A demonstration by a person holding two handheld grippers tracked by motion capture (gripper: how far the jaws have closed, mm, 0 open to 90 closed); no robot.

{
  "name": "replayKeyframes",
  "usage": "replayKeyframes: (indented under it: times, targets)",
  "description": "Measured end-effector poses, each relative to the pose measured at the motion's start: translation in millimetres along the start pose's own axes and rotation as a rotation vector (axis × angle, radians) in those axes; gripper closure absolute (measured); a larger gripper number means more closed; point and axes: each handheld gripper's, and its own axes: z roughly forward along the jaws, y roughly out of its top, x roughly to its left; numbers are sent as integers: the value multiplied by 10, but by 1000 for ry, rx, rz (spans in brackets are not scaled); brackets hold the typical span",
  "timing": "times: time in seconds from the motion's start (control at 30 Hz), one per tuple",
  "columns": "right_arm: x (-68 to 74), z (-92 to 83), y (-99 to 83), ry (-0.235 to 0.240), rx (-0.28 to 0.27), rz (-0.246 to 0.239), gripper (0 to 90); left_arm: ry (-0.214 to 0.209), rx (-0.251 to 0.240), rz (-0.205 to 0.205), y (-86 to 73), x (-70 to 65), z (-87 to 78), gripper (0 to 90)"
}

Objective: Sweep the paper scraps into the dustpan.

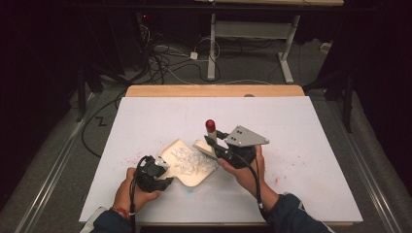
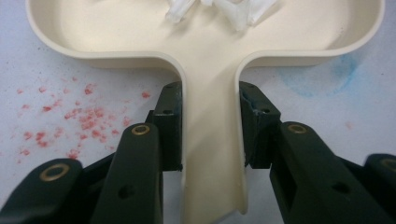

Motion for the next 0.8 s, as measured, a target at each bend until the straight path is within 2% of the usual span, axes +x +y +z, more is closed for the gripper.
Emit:
replayKeyframes:
  times: [0.17,0.23,0.37,0.47,0.63,0.8]
  targets:
    - [119,137,83,52,-21,-10,705,-9,-9,-6,-13,13,-9,635]
    - [133,155,111,63,-40,-18,705,-6,-8,-4,-15,10,-3,635]
    - [116,176,160,81,-43,-22,704,-7,-10,-5,-23,7,3,634]
    - [60,164,194,88,-50,-21,704,-11,-10,-7,-28,11,1,635]
    - [-95,78,307,71,-90,-6,704,-10,-11,-3,-26,15,7,635]
    - [-213,72,347,73,-94,29,704,-6,-10,3,-23,12,8,634]
